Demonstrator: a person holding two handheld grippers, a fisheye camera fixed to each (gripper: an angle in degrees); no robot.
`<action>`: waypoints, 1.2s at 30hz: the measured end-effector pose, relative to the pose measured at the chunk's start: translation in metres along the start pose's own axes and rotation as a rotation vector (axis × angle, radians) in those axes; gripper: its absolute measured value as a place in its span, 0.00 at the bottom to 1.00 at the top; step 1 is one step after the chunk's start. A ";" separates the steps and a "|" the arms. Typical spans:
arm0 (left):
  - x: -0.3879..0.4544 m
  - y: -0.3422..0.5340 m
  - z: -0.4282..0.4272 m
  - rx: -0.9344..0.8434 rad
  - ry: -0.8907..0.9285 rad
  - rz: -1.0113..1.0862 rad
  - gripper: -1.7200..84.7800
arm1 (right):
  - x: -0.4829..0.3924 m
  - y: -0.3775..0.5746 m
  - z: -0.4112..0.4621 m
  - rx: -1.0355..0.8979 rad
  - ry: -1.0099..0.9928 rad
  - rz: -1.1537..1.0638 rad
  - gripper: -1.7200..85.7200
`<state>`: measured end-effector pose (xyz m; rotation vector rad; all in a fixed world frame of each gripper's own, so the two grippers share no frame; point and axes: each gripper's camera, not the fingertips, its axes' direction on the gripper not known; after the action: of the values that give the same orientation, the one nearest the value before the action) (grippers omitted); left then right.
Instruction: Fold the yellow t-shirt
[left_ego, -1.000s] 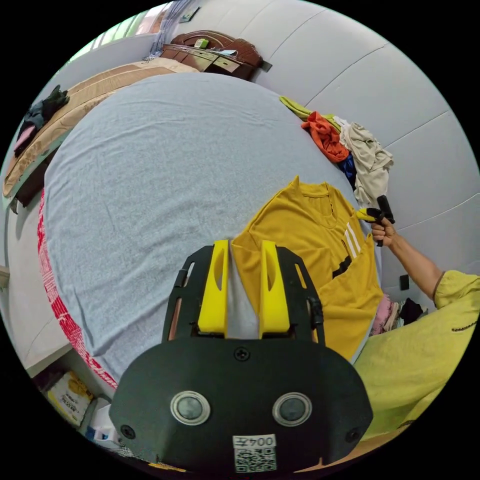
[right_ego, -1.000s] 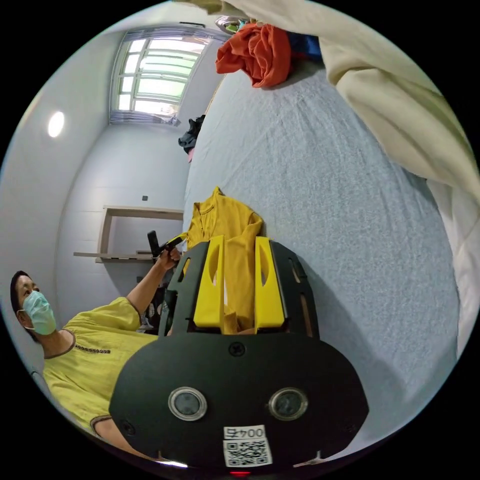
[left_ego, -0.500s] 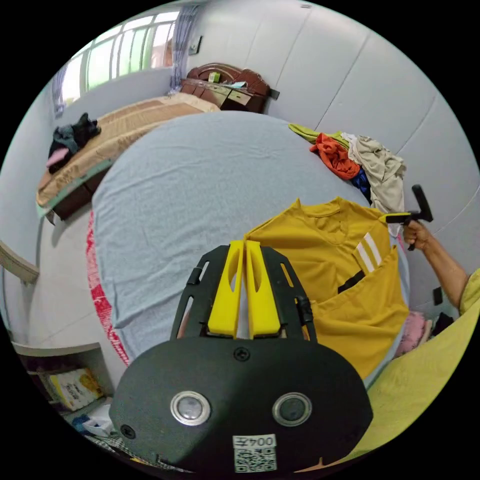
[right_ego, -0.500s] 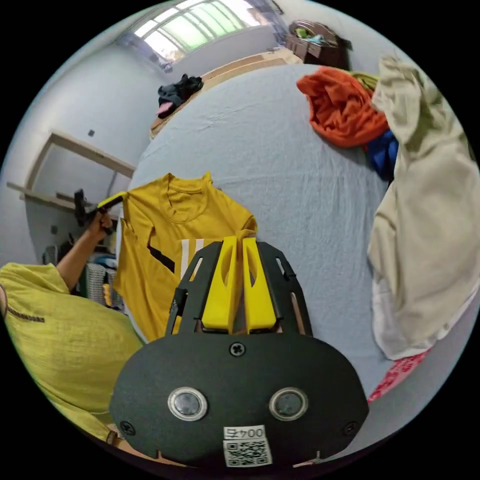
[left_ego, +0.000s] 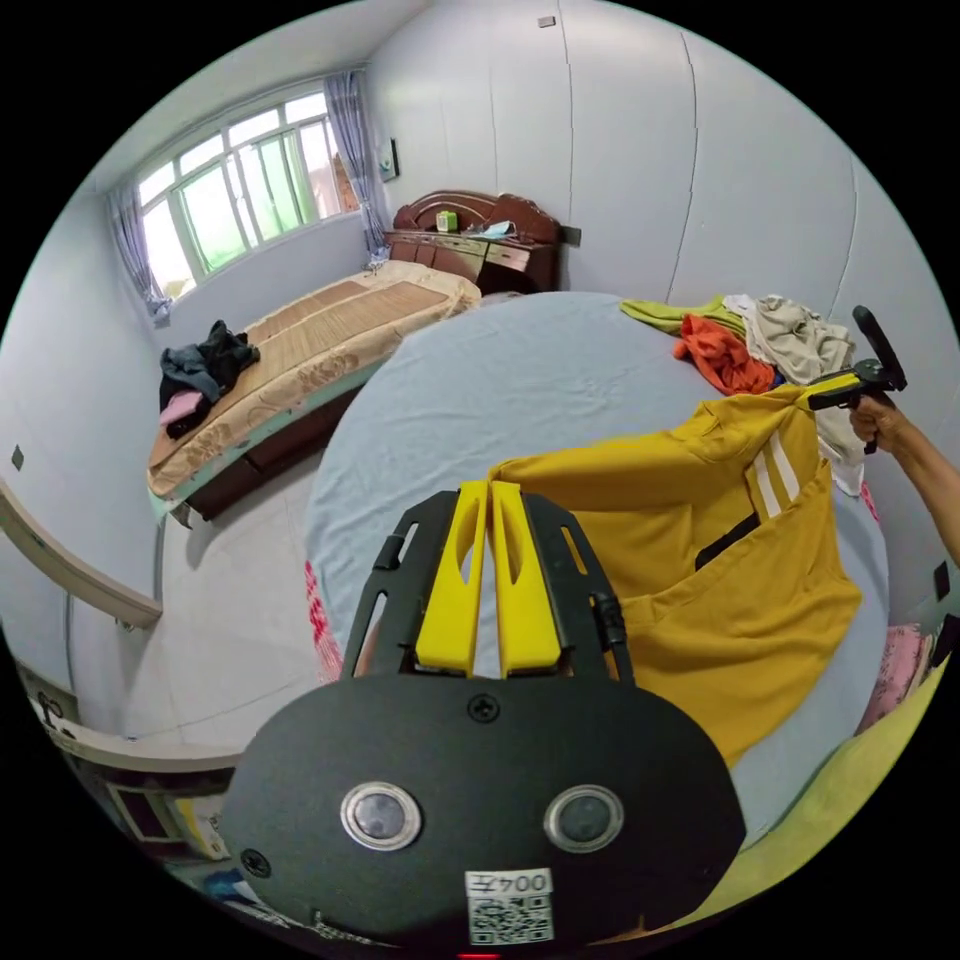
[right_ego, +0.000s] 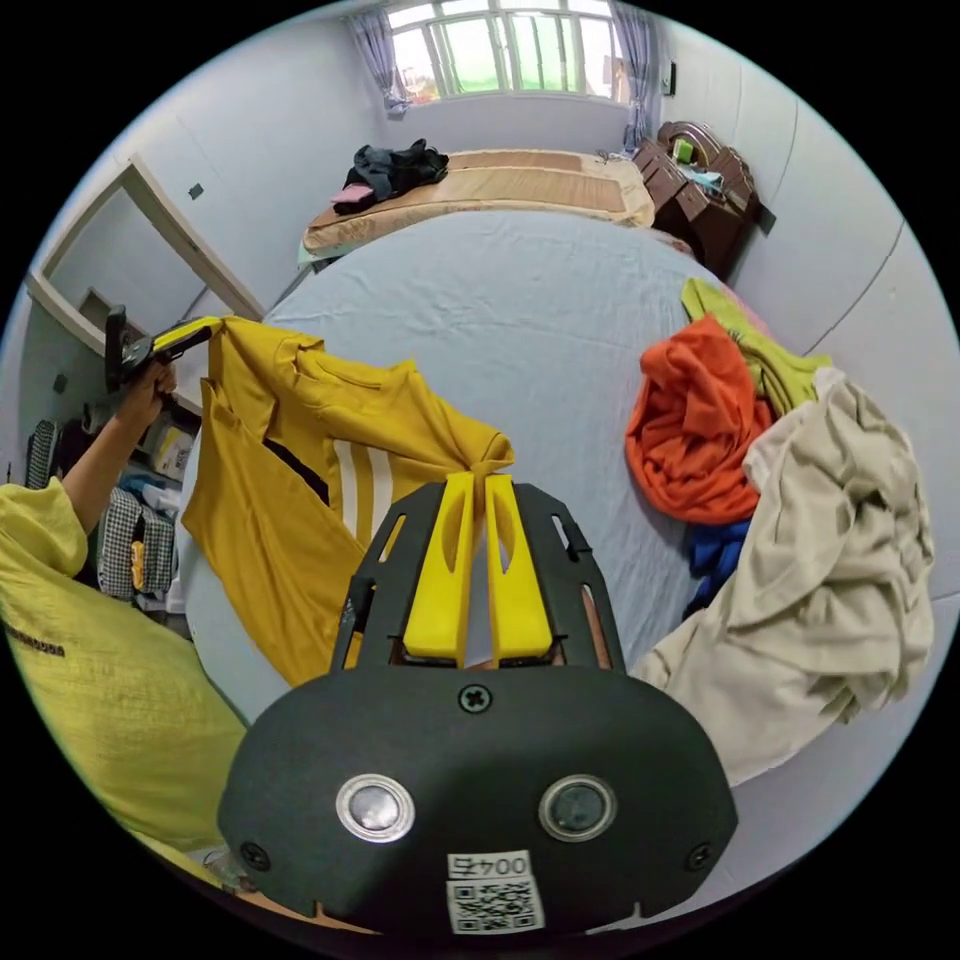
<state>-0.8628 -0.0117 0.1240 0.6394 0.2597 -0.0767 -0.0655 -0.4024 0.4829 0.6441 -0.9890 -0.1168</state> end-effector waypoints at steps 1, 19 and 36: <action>-0.004 -0.007 0.002 0.006 -0.008 0.003 0.03 | 0.004 -0.019 0.008 0.020 0.005 0.003 0.04; -0.104 -0.104 0.140 -0.222 0.118 -0.103 0.05 | 0.102 -0.182 0.175 0.090 -0.171 0.226 0.12; -0.053 -0.163 0.181 -0.268 0.215 0.195 0.04 | 0.066 -0.232 0.256 -0.081 -0.127 -0.018 0.02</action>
<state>-0.8992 -0.2509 0.1829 0.4028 0.4060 0.2130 -0.1908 -0.7307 0.5004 0.5764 -1.0948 -0.2148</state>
